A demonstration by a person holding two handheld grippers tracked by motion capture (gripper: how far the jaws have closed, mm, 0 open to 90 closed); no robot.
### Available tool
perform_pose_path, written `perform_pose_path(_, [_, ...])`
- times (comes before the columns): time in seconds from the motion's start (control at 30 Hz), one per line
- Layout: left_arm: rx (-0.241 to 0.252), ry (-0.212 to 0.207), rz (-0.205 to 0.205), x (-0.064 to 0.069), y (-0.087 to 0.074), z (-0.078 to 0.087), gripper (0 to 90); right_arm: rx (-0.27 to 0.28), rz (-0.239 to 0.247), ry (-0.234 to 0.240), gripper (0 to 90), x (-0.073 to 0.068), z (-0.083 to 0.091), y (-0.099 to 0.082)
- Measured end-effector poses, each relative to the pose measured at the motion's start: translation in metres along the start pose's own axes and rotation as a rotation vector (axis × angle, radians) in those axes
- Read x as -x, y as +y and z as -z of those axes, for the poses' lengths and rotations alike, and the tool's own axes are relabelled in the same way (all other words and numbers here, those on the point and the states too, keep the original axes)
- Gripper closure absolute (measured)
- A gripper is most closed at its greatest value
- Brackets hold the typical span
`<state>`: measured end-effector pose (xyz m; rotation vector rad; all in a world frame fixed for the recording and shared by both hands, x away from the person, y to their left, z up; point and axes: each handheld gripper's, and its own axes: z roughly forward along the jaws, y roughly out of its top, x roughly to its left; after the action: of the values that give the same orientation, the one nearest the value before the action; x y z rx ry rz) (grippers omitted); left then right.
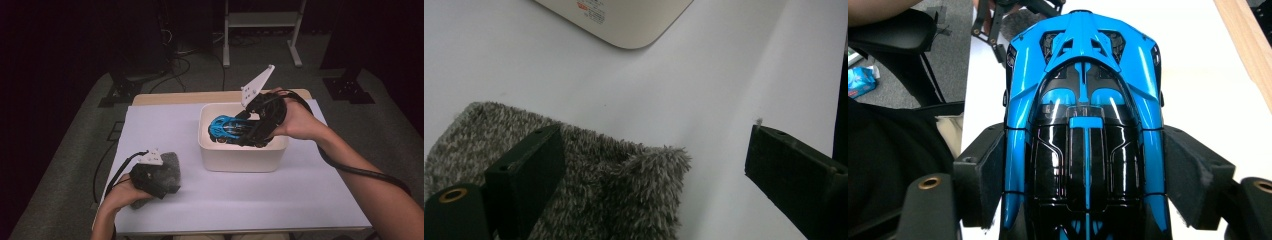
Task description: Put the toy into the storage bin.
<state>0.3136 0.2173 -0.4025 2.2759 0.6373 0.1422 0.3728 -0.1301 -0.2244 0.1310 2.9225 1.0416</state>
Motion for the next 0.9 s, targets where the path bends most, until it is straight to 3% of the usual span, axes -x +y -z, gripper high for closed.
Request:
perform_pose_path(0.27, [0.005,0.005,-0.006,-0.001,0.002,0.001,8.8,-0.001,-0.017,-0.005,25.1,0.020,-0.002,0.002])
perform_pose_path(0.3, [0.010,0.007,0.001,-0.001,0.002,0.001,8.7,-0.006,-0.023,-0.013,25.0,0.028,-0.004,0.001])
perform_pose_path(0.5, [0.016,0.012,-0.005,-0.001,0.002,0.003,8.8,-0.030,-0.039,-0.011,25.1,0.041,-0.013,-0.003])
perform_pose_path(0.9, [0.030,0.017,-0.009,0.001,0.000,0.004,8.7,-0.054,-0.049,0.007,25.1,0.053,-0.037,-0.015])
